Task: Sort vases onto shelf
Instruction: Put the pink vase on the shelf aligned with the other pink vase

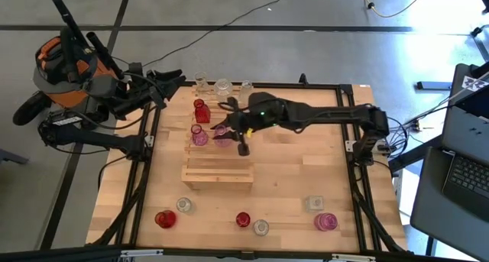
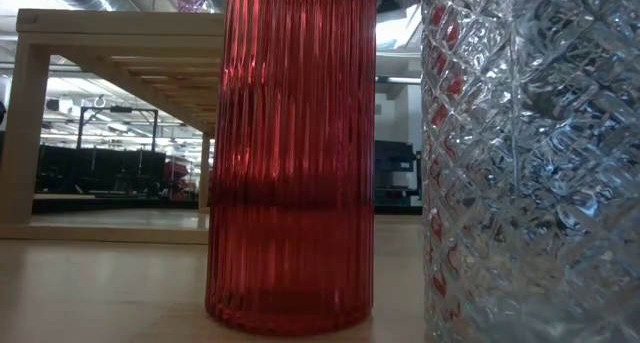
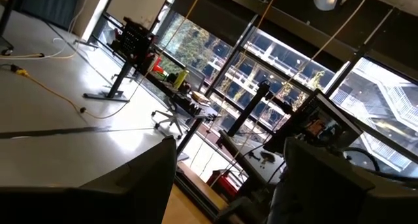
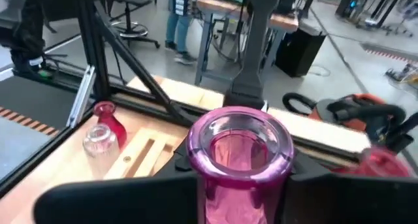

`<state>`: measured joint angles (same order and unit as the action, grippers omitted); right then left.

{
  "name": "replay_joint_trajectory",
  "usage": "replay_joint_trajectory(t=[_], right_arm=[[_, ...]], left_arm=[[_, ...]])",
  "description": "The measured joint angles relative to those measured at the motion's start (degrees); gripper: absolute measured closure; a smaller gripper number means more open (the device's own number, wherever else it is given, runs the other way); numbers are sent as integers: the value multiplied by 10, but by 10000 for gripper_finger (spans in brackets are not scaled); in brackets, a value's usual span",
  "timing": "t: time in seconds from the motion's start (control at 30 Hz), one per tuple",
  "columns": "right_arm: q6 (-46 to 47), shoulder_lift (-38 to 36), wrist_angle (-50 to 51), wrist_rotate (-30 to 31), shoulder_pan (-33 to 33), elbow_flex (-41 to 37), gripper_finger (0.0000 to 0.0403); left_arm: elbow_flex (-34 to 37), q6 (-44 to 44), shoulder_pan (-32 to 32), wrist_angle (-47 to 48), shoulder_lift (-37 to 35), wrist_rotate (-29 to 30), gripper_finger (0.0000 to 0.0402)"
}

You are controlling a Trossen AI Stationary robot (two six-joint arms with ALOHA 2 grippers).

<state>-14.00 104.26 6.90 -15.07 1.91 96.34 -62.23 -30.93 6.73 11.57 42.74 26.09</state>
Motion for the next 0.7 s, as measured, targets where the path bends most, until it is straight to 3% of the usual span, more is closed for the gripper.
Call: replay_joint_trajectory(t=[0.7], right_arm=[[32,51,-19,24,16,5,331]], left_arm=[[0,0,0,0,0,0,127]])
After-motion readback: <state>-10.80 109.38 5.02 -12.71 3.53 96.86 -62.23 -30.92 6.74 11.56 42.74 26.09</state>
